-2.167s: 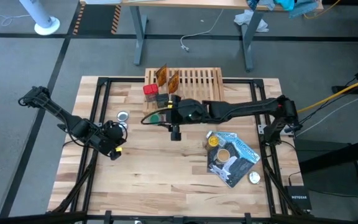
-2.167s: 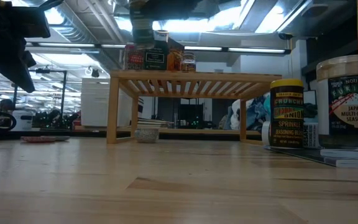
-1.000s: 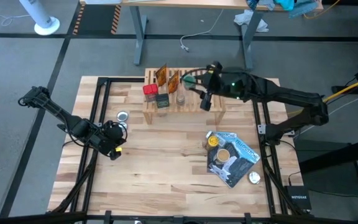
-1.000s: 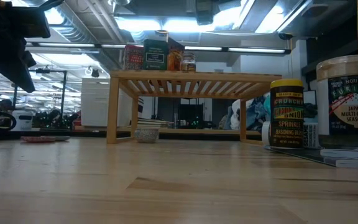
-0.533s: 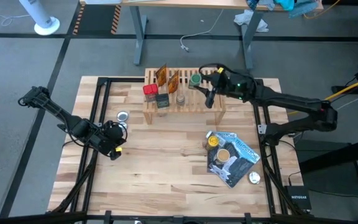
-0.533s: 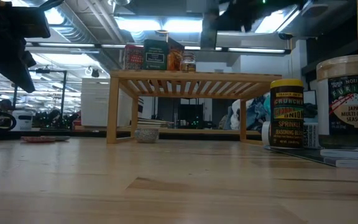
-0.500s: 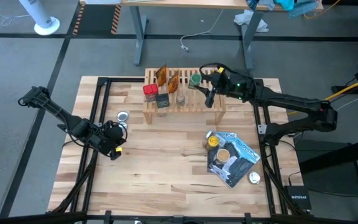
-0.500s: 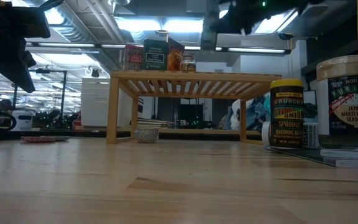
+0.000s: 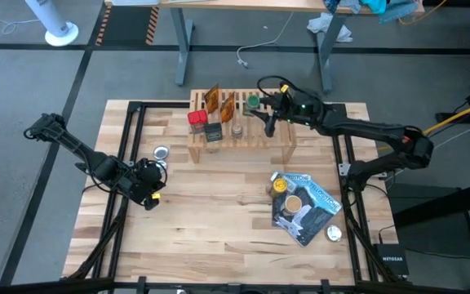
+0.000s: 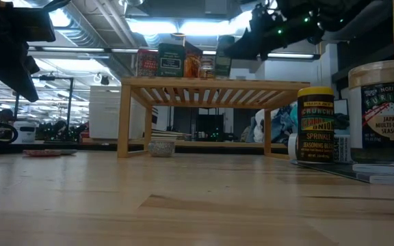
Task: Shelf spices
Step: Put the green seasoning bottle on the shelf
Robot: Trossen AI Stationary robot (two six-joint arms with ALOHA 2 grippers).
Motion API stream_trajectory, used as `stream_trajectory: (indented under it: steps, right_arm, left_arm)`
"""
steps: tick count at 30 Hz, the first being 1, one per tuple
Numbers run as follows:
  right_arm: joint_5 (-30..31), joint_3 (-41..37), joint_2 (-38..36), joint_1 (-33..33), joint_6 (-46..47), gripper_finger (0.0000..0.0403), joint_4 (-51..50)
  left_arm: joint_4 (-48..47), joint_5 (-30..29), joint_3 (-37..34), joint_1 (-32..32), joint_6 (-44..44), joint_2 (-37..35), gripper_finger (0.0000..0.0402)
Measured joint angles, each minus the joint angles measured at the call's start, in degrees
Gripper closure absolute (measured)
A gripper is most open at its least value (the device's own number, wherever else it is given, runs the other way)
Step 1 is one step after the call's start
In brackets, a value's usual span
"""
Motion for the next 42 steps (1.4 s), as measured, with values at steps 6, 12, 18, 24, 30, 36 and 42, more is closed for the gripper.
stream_trajectory:
  steps: [6,12,18,24,30,36,42]
  right_arm:
    - [-1.4,0.0,3.0,-0.6,0.2,0.0194,1.5]
    - [-1.5,0.0,4.5,-0.6,0.2,0.0194,1.5]
    - [-0.6,0.0,4.5,-0.6,0.0,0.0182,1.5]
    - [0.1,0.0,4.5,-0.6,0.0,0.0169,1.5]
    - [0.1,0.0,4.5,-0.6,-0.2,0.0155,1.6]
    - [0.1,0.0,4.5,-0.6,-0.2,0.0139,1.2]
    - [0.1,0.0,4.5,-0.6,-0.1,0.0136,-0.5]
  left_arm:
    - [0.0,0.0,0.0,0.0,0.0,0.0,0.0400]
    - [0.0,0.0,0.0,0.0,0.0,0.0,0.0400]
    - [0.0,0.0,0.0,0.0,0.0,0.0,0.0400]
    - [0.0,0.0,0.0,0.0,0.0,0.0,0.0400]
    - [0.0,0.0,0.0,0.0,0.0,0.0,0.0400]
    - [0.0,0.0,0.0,0.0,0.0,0.0,0.0400]
    - [0.0,0.0,0.0,0.0,0.0,0.0,0.0400]
